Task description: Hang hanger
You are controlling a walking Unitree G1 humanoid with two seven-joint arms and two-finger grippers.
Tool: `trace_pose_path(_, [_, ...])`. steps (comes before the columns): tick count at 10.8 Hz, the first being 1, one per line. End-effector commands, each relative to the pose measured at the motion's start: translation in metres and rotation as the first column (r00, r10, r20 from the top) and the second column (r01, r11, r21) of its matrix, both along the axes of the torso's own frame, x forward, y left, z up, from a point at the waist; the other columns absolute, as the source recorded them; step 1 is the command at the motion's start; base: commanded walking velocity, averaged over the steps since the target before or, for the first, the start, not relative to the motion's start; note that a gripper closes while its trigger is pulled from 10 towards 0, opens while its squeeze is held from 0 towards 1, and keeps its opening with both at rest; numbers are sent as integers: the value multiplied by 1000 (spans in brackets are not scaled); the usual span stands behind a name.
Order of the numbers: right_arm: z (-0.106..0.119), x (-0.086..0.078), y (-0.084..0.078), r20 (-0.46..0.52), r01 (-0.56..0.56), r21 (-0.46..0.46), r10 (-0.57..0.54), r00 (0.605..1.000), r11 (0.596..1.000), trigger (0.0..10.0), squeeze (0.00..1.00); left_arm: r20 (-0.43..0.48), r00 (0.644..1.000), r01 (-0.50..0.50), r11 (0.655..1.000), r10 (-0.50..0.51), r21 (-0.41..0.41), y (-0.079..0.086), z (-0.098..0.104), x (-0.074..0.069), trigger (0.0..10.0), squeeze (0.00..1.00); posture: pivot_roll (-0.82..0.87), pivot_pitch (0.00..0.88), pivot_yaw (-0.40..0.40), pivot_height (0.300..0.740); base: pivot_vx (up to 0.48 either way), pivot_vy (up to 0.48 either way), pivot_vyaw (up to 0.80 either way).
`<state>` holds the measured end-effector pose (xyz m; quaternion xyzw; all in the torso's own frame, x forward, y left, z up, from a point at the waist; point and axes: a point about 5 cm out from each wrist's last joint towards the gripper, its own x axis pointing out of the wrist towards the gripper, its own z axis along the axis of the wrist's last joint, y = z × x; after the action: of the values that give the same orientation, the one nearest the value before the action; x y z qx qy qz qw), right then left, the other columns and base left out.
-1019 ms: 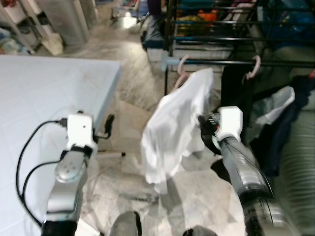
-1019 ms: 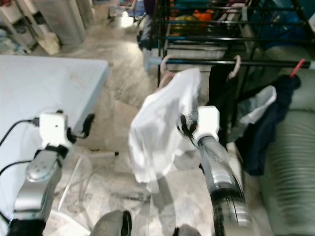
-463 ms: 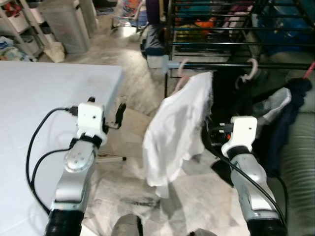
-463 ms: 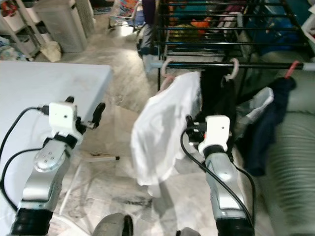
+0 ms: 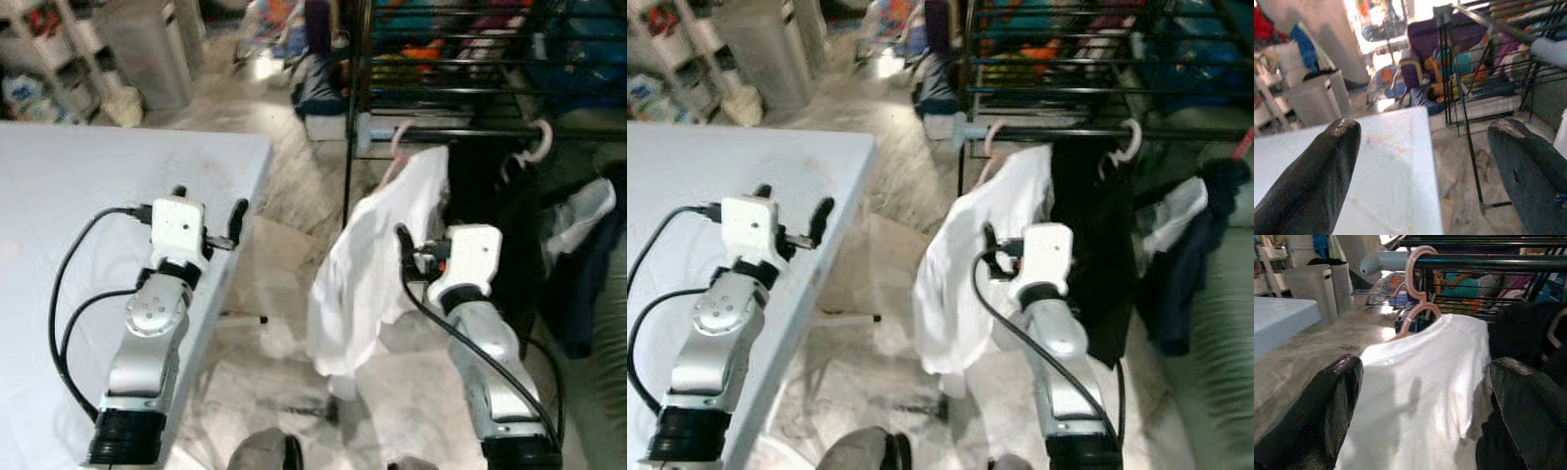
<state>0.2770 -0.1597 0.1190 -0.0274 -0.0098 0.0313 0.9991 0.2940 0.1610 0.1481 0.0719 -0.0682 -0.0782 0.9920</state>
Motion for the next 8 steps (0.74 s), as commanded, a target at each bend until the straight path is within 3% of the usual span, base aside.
trace_pose_path(1, [4,-2,-4,6,15,-13,-15,1000,1000,10000,0,0,1000,16,1000,-16,0,-4,-1,0,10000,0,-26,0,74,740,0,450,0])
trace_pose_path(6, [5,-1,-9,3,23,-45,-23,1000,999,10000,0,5,999,48,999,-48,-6,-11,-6,-6,10000,0,-28,0,62,740,0,0,0])
trace_pose_path(8, [6,-1,-10,4,25,-53,-24,1000,998,10000,0,11,998,59,998,-58,-11,-14,-5,-7,10000,0,-29,0,61,740,274,0,0])
